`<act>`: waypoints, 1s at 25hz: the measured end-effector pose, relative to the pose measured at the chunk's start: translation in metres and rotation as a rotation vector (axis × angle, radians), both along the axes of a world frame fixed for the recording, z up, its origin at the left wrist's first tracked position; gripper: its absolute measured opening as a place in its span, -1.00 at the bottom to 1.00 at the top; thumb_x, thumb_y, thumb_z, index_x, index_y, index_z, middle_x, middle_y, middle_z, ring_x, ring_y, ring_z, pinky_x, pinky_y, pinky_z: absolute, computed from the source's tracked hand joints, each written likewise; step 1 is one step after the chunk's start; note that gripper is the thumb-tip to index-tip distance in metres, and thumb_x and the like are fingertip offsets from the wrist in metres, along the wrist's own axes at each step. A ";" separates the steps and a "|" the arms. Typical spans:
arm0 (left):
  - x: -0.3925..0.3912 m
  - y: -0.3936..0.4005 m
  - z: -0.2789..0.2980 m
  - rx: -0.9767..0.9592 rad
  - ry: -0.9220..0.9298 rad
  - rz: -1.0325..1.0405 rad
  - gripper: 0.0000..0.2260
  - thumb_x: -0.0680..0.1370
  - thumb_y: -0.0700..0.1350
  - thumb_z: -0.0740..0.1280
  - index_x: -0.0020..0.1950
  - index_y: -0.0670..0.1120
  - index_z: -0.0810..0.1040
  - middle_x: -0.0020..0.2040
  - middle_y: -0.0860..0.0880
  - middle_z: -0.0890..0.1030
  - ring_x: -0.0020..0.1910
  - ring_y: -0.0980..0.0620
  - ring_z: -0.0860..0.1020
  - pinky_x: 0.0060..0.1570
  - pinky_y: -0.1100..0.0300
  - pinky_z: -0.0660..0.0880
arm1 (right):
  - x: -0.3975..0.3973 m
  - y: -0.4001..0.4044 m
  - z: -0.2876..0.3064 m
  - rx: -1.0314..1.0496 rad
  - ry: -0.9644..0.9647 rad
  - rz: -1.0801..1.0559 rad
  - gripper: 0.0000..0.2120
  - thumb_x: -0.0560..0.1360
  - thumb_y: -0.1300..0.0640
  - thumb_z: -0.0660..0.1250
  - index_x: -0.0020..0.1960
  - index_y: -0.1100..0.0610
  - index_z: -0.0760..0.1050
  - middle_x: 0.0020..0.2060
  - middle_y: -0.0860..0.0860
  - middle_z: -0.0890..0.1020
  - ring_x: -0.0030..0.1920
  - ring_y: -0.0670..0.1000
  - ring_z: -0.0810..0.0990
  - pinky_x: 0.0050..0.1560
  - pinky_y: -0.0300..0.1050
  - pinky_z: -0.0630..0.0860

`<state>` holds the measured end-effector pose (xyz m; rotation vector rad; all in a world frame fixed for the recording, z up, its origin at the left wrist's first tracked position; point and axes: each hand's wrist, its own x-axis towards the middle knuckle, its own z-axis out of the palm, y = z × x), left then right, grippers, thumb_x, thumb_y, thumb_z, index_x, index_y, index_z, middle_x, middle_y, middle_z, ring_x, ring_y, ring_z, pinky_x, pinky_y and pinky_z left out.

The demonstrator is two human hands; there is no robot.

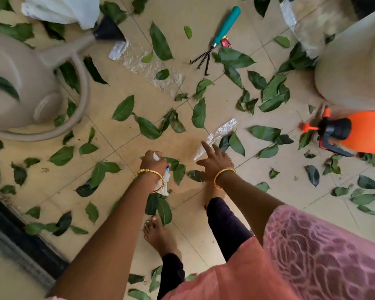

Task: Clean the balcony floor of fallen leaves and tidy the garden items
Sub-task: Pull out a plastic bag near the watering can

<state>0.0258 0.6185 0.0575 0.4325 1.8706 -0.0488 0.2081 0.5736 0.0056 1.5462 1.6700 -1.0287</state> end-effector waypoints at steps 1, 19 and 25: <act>0.001 0.002 -0.011 0.009 0.017 -0.022 -0.74 0.53 -0.28 0.28 0.22 -0.18 0.46 0.19 -0.25 0.53 0.14 -0.23 0.54 0.12 0.00 0.51 | 0.005 0.006 -0.013 0.016 0.012 0.130 -0.61 0.46 -0.20 0.27 0.27 -0.20 0.46 0.53 0.02 -0.21 0.50 0.29 -0.17 0.44 0.34 -0.03; 0.047 0.050 0.056 -0.071 -0.338 0.063 -0.72 0.57 -0.17 0.31 0.28 -0.03 0.48 0.12 -0.15 0.57 -0.18 0.01 0.57 -0.17 0.18 0.51 | 0.019 0.125 0.086 0.137 0.650 -1.730 -0.76 0.43 0.50 0.27 -0.19 0.18 0.50 -0.24 0.17 0.62 -0.23 0.13 0.61 -0.26 -0.09 0.63; 0.073 0.063 0.105 -0.105 -0.482 0.457 -0.81 0.58 -0.10 0.29 0.13 -0.17 0.48 -0.23 -0.14 0.62 -0.38 0.00 0.61 -0.35 0.19 0.55 | 0.012 0.134 0.153 -0.167 0.579 -2.069 -0.86 0.50 0.46 0.22 -0.15 0.28 0.47 -0.29 0.17 0.56 -0.36 0.05 0.59 -0.39 -0.23 0.60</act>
